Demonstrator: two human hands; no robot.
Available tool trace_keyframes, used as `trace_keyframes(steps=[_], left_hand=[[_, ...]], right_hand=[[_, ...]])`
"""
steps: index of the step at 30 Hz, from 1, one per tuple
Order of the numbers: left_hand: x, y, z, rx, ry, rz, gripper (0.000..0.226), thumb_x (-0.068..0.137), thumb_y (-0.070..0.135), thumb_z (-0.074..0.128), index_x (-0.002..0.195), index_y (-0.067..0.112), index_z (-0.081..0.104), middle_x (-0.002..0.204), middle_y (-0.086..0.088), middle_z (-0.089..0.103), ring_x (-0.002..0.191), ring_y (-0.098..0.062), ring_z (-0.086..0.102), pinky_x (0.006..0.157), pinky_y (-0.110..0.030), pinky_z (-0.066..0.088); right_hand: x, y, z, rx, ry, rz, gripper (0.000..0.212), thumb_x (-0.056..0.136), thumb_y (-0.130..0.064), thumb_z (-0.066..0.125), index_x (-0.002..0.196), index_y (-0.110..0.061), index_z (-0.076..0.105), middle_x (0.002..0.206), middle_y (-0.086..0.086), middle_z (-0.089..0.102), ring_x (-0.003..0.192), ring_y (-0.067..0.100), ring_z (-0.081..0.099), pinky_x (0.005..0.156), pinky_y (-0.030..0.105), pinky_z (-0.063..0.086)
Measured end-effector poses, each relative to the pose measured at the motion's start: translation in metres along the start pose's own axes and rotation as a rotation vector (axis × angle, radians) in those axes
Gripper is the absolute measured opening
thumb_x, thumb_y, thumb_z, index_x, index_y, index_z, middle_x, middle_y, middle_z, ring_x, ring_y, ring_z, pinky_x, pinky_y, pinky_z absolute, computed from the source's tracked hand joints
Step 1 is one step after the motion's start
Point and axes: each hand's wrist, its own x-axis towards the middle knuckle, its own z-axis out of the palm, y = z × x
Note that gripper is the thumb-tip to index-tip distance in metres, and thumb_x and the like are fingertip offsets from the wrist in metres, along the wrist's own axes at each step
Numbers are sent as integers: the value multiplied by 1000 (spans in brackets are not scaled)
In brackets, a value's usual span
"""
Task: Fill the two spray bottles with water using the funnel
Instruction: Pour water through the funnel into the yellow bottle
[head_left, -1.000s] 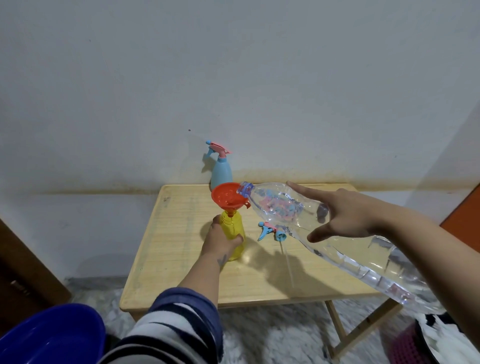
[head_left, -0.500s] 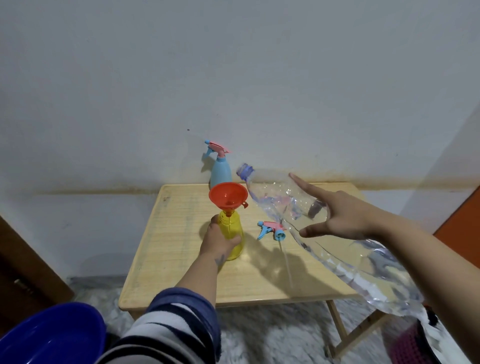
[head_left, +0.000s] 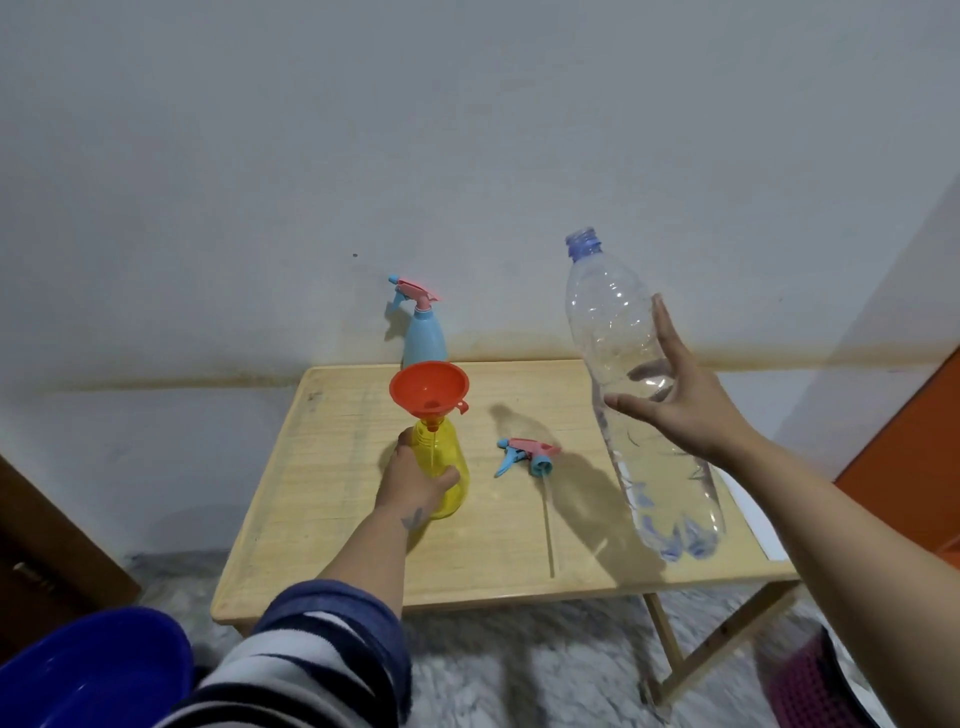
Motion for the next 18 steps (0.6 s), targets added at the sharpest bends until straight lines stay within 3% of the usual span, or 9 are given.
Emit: trace_keyframes(steps=[6,11,14,18], left_hand=[[-4,2,3,-3,67,63,58,73,16,78,123,12,49,108,-13,63,86,-22,56,75,-25,39],[-2,0,4,2,78,64,59,76,16,77,126,12,46,110,-15,64,94,-30,62,78,-30,42],[-4,0,5,-7,71,46,61,78,17,75,130,14,43,106,-9,64,89,-26,59,79,-32,43],[-7,2,6,-21,81,43,60,80,14,74,131,14,43,98,-3,61,87,-24,57,79,-31,40]], right_hand=[[16,36,6,65,213,82,113,73,-49,75,134,-66,-18,108,0,59,83,21,65,89,44,51],[36,61,16,157,386,129,115,80,-38,72,141,-50,-26,126,7,54,109,19,54,90,42,50],[48,74,21,185,448,139,114,82,-31,71,143,-46,-25,138,8,45,117,19,50,89,36,48],[57,93,27,200,490,146,112,83,-29,70,144,-46,-23,144,8,39,122,19,48,96,40,48]])
